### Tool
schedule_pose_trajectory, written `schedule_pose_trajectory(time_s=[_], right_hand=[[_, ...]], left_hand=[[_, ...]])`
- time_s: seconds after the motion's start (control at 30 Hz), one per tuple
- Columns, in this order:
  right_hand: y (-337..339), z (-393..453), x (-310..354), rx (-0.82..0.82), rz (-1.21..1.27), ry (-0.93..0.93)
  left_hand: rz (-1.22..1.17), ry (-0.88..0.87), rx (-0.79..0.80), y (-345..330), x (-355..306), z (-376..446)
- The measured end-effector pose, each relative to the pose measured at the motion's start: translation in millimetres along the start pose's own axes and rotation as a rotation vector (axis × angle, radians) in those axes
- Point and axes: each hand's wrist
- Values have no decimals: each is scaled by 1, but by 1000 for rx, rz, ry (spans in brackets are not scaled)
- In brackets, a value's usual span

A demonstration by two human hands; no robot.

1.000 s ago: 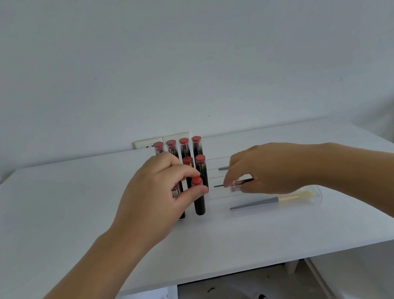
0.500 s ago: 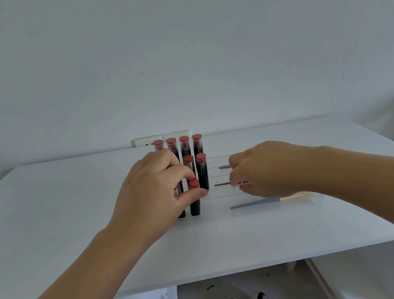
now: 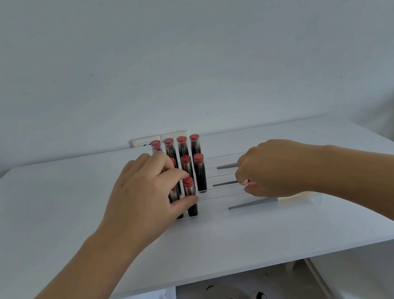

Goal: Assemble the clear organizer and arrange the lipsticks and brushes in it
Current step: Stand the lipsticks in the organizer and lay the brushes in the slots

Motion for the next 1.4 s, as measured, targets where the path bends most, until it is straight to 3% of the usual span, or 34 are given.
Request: schedule_pose_trajectory(time_s=[0.63, 1.13, 1.27, 1.4], right_hand=[[-5, -16, -22, 12, 0, -32], [-3, -35, -43, -122, 79, -99], [-4, -37, -46, -188, 210, -141], [0, -37, -47, -295, 581, -228]], left_hand=[[33, -45, -128, -11, 1, -3], [16, -45, -103, -14, 2, -2], [13, -43, -103, -14, 2, -2], [-1, -36, -89, -13, 2, -3]])
Point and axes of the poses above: each hand's wrist, its own z-axis towards the middle knuckle, its own y-axis out of the back of the hand, x = y × z, and after that the axes turned 10 degrees about -y, right-handed
